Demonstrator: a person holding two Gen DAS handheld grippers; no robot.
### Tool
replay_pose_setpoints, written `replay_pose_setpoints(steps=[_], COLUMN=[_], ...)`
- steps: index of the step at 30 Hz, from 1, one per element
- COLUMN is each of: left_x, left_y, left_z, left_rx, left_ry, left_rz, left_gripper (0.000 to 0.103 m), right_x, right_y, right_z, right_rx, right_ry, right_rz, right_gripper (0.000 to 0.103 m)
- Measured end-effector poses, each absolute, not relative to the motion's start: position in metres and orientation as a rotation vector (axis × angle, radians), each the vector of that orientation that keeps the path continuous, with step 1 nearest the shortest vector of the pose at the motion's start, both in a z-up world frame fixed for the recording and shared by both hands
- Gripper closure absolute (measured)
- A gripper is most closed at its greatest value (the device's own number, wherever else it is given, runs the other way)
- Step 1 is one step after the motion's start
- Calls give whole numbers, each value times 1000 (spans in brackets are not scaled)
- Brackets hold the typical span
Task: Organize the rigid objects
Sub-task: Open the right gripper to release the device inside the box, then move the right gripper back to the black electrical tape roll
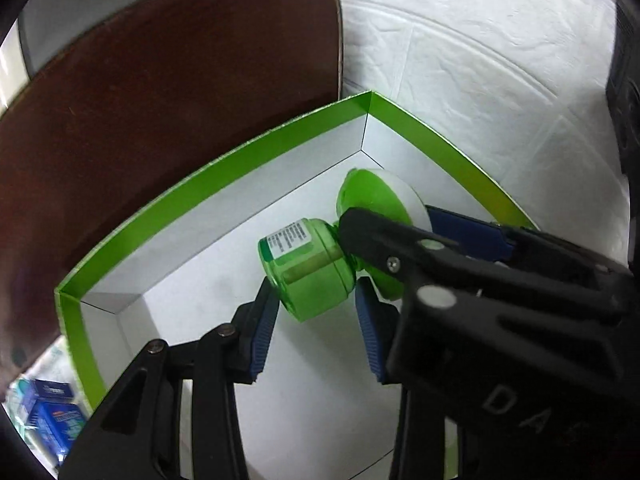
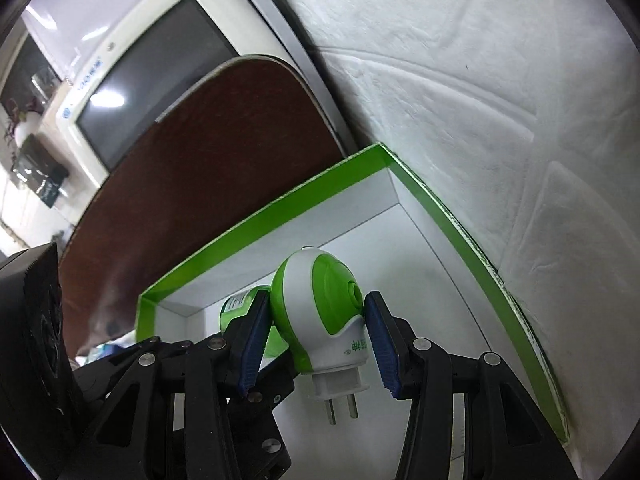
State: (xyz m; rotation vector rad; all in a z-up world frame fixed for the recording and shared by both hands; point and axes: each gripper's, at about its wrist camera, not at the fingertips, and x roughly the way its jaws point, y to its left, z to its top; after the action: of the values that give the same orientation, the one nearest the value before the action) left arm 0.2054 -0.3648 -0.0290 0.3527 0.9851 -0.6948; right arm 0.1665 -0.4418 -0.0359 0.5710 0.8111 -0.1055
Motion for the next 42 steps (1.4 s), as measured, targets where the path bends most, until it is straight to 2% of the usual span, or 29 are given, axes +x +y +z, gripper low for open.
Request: replay_pose_setpoints(steps=[11,13,15,19,23,25,30,34,42], left_x=[197,193,186,170,152,142,118,108,84], left_y=[-346,-340,-329,-296,-251,-229,-157,-94,15], left_z=[-17,-11,-4,20,44,51,62,48,6], left_rx=[307,300,286,254,212,193,145,92,12], left_ry=[973,954,935,873,817,790,742,753,853], left_rz=[-694,-683,-670,-626,-575,-556,-467,-358,-215], left_gripper=[61,57,44,40,31,31,27,24,27], right_x=[162,150,138,111,88,81,69,72,71], right_y=[-423,-412,-402,-392,-372,-359,-327,-283,-179], right_z=[-37,-28,-20,-5,15,24,35,30,-13], right_rx=[513,480,463,465,439,427,376,324,228], right_ry=[824,797,767,705,657,644,638,661,828], right_rz=[-262,-297,-316,-316,-250,-212,-99,31,248], right_gripper=[52,52,52,52,49,44,43,43,43])
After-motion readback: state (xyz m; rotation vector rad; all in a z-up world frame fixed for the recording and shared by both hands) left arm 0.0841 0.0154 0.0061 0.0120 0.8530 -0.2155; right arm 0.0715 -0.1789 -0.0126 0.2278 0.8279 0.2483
